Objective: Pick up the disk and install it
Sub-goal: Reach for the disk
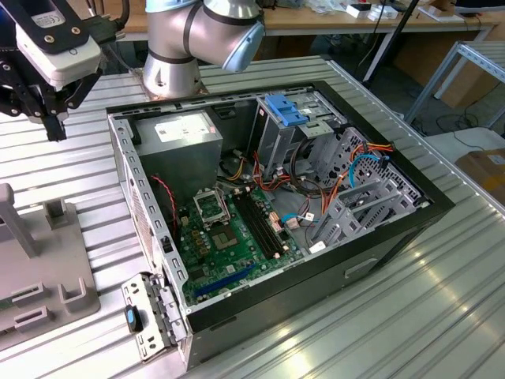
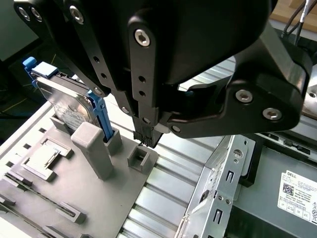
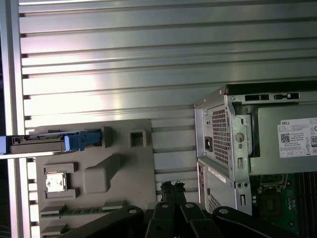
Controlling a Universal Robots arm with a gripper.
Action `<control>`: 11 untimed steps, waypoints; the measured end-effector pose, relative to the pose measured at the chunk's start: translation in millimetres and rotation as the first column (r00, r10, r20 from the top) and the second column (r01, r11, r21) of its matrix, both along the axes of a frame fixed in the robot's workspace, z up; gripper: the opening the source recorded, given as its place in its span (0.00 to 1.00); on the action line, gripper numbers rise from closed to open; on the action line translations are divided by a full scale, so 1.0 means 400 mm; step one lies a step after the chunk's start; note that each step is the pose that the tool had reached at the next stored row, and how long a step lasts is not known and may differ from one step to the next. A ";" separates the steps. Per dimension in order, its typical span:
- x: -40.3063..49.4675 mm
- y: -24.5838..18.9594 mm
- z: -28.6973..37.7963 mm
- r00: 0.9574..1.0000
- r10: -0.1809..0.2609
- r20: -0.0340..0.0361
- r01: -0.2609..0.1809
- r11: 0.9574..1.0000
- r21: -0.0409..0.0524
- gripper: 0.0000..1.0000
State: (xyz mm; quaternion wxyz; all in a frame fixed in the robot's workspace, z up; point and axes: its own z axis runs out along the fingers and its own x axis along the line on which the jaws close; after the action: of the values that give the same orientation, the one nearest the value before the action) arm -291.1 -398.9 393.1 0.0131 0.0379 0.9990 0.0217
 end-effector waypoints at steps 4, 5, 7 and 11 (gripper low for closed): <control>-0.008 0.000 0.000 1.000 0.000 0.000 0.000 1.000 0.000 0.11; -0.008 0.000 0.000 1.000 0.000 0.000 0.000 1.000 0.000 0.11; -0.008 0.000 0.000 1.000 0.000 0.000 0.000 1.000 0.000 0.11; -0.018 0.000 0.000 1.000 0.000 0.000 0.000 1.000 0.000 0.11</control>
State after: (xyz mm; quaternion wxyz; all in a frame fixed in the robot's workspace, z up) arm -298.4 -398.9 393.1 0.0131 0.0379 0.9990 0.0217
